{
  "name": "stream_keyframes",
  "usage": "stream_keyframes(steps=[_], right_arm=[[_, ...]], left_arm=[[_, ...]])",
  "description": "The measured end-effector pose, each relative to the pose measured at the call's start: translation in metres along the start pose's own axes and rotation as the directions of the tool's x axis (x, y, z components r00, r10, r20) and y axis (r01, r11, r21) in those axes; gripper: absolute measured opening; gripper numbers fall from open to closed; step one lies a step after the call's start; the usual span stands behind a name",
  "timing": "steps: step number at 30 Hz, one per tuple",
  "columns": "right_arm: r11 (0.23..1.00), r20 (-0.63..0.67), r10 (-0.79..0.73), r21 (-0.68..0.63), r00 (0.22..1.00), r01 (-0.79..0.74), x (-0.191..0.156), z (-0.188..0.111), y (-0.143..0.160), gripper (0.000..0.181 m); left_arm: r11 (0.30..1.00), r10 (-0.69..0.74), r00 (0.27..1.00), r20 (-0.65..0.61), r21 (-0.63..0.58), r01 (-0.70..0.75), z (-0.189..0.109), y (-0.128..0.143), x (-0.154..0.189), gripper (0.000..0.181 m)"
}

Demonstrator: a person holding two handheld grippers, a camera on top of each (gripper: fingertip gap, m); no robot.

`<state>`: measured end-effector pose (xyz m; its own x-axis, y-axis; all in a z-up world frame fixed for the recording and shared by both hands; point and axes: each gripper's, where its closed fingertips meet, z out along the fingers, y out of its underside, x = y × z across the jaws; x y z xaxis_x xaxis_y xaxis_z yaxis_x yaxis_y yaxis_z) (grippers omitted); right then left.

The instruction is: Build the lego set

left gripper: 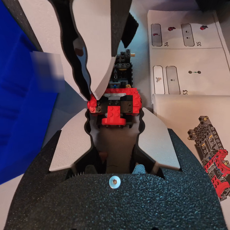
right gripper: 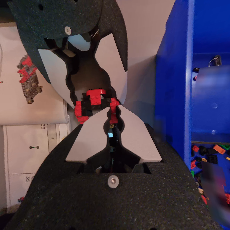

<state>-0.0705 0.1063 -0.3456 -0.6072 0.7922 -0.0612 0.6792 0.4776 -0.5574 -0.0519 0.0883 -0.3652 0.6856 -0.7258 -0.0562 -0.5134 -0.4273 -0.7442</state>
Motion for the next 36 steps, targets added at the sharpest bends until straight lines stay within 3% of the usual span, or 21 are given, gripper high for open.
stream_keyframes(steps=[25, 29, 36], right_arm=[[0.999, -0.03, 0.016, -0.044, 0.999, -0.017, 0.0047, -0.005, -0.0016, 0.012], [1.0, -0.051, -0.02, -0.018, 0.998, 0.019, 0.0042, -0.0086, -0.0074, 0.0], [0.997, -0.066, -0.066, -0.046, 0.996, 0.063, 0.0039, -0.0084, -0.0031, 0.002]], left_arm=[[1.0, -0.005, 1.0, -0.002, -0.002, 0.005, -0.0003, 0.0002, -0.0008, 0.076], [1.0, -0.006, 1.0, -0.003, -0.002, 0.006, -0.0002, 0.0002, -0.0008, 0.076], [1.0, -0.006, 1.0, -0.003, -0.002, 0.006, 0.0, 0.0003, -0.0008, 0.076]])
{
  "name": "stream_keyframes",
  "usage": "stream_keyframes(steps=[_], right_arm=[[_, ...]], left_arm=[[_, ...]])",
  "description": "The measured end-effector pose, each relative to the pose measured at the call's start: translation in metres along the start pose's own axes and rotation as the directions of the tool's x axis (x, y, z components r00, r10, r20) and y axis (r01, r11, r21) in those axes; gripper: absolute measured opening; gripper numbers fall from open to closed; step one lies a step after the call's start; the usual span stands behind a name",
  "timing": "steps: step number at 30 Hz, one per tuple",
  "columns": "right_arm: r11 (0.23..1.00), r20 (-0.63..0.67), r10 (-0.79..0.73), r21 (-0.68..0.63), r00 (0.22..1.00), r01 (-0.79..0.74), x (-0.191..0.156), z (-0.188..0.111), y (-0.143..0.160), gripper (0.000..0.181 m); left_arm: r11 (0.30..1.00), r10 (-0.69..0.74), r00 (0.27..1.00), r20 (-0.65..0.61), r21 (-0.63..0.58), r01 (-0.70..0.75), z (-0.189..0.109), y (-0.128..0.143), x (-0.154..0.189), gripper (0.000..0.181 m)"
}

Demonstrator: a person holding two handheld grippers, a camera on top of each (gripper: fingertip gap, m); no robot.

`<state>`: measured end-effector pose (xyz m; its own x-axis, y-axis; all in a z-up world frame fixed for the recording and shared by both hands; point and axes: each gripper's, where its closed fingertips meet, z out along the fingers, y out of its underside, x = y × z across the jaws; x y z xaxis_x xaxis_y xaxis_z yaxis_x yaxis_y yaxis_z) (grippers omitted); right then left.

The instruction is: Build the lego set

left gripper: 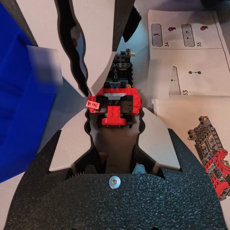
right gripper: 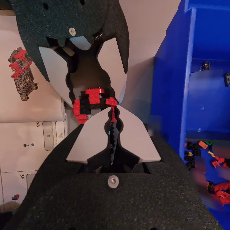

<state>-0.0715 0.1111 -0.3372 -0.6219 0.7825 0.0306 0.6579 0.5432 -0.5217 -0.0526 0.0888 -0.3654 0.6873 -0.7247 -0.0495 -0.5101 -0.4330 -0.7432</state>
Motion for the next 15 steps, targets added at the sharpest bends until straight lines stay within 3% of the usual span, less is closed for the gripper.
stream_keyframes(steps=[10, 15], right_arm=[[0.957, -0.027, -0.288, -0.047, 0.957, 0.287, -0.007, 0.007, -0.006, 0.014], [0.942, -0.003, -0.331, -0.053, 0.944, 0.33, -0.005, 0.009, -0.006, 0.014]], left_arm=[[1.0, -0.002, 1.0, -0.001, 0.0, 0.002, 0.0, 0.0, 0.0, 0.076], [1.0, -0.003, 1.0, -0.002, -0.001, 0.003, 0.001, 0.0, 0.0, 0.076]])
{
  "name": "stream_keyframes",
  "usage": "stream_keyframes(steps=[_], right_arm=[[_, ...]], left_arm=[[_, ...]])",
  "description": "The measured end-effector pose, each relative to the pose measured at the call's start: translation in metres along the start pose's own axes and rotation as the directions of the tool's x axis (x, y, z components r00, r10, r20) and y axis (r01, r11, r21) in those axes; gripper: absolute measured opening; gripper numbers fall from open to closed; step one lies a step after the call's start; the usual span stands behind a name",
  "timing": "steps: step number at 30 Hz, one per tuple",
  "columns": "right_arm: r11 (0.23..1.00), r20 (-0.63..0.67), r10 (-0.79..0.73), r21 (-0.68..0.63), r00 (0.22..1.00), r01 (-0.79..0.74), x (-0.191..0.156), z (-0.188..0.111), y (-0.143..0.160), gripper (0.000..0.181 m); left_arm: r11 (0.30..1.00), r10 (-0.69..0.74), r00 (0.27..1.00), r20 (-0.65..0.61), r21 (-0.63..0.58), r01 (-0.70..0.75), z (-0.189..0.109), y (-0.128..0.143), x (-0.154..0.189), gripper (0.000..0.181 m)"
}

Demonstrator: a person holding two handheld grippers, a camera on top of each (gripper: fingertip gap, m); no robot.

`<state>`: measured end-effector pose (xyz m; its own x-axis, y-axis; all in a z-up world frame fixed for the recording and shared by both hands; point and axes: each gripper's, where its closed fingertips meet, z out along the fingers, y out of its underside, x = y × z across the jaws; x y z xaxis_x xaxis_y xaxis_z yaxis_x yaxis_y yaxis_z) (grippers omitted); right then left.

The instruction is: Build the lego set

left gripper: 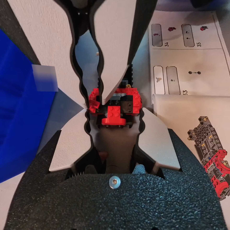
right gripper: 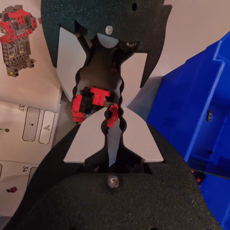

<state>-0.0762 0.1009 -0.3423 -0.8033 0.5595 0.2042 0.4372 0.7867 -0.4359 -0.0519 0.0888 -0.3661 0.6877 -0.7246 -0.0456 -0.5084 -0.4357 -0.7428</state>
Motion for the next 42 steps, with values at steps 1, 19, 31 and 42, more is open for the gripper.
stream_keyframes(steps=[1, 19, 31, 42], right_arm=[[1.0, 0.008, -0.004, -0.002, 1.0, 0.004, -0.001, 0.001, 0.001, 0.013], [0.735, 0.167, 0.416, 0.517, 0.894, -0.438, 0.008, -0.049, -0.032, 0.002], [-0.438, 0.822, 0.444, 0.546, 0.357, -0.714, 0.032, -0.124, -0.056, 0.001], [-0.502, 0.852, 0.406, 0.511, 0.332, -0.698, 0.029, -0.122, -0.065, 0.001]], left_arm=[[1.0, 0.0, 1.0, 0.0, 0.0, 0.0, 0.0, 0.0, 0.0, 0.076], [0.977, -0.058, 0.998, -0.023, 0.203, 0.062, -0.023, -0.023, -0.003, 0.089], [0.785, 0.017, 0.655, 0.755, 0.396, -0.476, -0.112, -0.105, -0.042, 0.038], [0.764, -0.025, 0.747, 0.664, 0.494, -0.414, -0.112, -0.111, -0.034, 0.01]])
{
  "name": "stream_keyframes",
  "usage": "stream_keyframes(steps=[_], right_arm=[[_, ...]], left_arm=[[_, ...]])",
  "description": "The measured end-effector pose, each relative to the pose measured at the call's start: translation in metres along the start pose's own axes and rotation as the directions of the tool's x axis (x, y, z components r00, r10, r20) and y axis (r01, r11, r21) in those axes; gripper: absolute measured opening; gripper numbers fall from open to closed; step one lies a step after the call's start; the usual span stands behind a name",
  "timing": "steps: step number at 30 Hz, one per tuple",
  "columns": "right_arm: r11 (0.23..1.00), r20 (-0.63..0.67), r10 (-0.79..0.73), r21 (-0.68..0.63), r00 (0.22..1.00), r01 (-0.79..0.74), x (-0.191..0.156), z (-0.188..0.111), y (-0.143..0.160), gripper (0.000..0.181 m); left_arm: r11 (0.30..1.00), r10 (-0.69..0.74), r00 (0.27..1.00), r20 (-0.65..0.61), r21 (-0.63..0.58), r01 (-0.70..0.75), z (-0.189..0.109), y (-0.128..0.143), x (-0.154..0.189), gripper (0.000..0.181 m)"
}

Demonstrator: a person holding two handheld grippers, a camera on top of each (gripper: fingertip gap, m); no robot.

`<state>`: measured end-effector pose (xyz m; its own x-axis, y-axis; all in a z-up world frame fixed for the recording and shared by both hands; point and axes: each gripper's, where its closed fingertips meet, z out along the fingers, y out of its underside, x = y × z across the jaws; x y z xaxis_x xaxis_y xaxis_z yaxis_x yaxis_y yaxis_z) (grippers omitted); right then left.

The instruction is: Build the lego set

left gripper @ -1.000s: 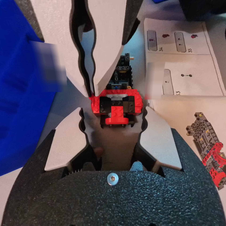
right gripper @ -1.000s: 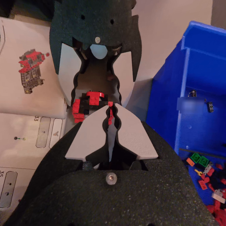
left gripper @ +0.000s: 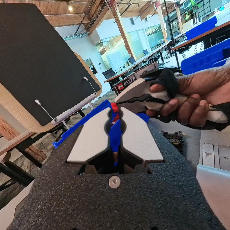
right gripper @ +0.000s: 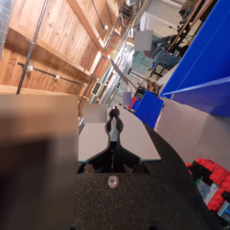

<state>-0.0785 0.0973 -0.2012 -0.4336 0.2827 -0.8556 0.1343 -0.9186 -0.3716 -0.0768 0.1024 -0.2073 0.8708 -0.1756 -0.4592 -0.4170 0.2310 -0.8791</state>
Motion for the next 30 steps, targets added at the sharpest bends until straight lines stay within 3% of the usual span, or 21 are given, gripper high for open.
stream_keyframes(steps=[5, 7, 8, 9, 10, 12, 13, 15, 17, 20, 30], right_arm=[[0.998, -0.017, -0.054, -0.041, 0.998, 0.054, 0.002, -0.002, 0.003, 0.002], [0.956, -0.036, -0.259, -0.152, 0.965, 0.25, 0.002, -0.005, 0.004, 0.008], [0.89, -0.034, -0.413, -0.228, 0.91, 0.396, 0.0, -0.007, 0.003, 0.01], [0.768, -0.007, -0.584, -0.33, 0.812, 0.549, -0.002, -0.009, 0.005, 0.011], [0.575, 0.04, -0.746, -0.464, 0.665, 0.674, 0.001, -0.012, 0.011, 0.011], [0.116, 0.19, -0.924, -0.685, 0.33, 0.719, 0.016, -0.023, 0.019, 0.015], [-0.057, 0.273, -0.939, -0.727, 0.211, 0.685, 0.019, -0.025, 0.02, 0.017], [-0.27, 0.417, -0.902, -0.742, 0.108, 0.613, 0.021, -0.026, 0.027, 0.016], [-0.408, 0.518, -0.851, -0.753, 0.082, 0.516, 0.03, -0.031, 0.033, 0.015], [-0.5, 0.584, -0.805, -0.762, 0.105, 0.411, 0.043, -0.04, 0.04, 0.015], [-0.519, 0.584, -0.804, -0.784, 0.118, 0.34, 0.059, -0.041, 0.045, 0.008]], left_arm=[[1.0, -0.023, 0.998, -0.059, -0.022, 0.022, -0.002, 0.003, 0.002, 0.008], [0.996, -0.058, 0.989, -0.137, -0.072, 0.049, -0.004, 0.007, 0.005, 0.008], [0.99, -0.092, 0.977, -0.194, -0.125, 0.068, -0.005, 0.013, 0.009, 0.008], [0.981, -0.126, 0.962, -0.244, -0.176, 0.084, -0.007, 0.018, 0.012, 0.008], [0.973, -0.144, 0.949, -0.28, -0.213, 0.084, -0.009, 0.022, 0.015, 0.008], [0.958, -0.144, 0.928, -0.343, -0.284, 0.044, -0.014, 0.032, 0.022, 0.008], [0.947, -0.146, 0.915, -0.375, -0.321, 0.02, -0.016, 0.037, 0.028, 0.008], [0.931, -0.146, 0.893, -0.425, -0.365, -0.022, -0.019, 0.045, 0.038, 0.008], [0.921, -0.146, 0.879, -0.454, -0.387, -0.046, -0.02, 0.049, 0.045, 0.008], [0.914, -0.148, 0.87, -0.471, -0.4, -0.062, -0.021, 0.051, 0.049, 0.008], [0.91, -0.151, 0.864, -0.48, -0.408, -0.068, -0.021, 0.056, 0.053, 0.008]])
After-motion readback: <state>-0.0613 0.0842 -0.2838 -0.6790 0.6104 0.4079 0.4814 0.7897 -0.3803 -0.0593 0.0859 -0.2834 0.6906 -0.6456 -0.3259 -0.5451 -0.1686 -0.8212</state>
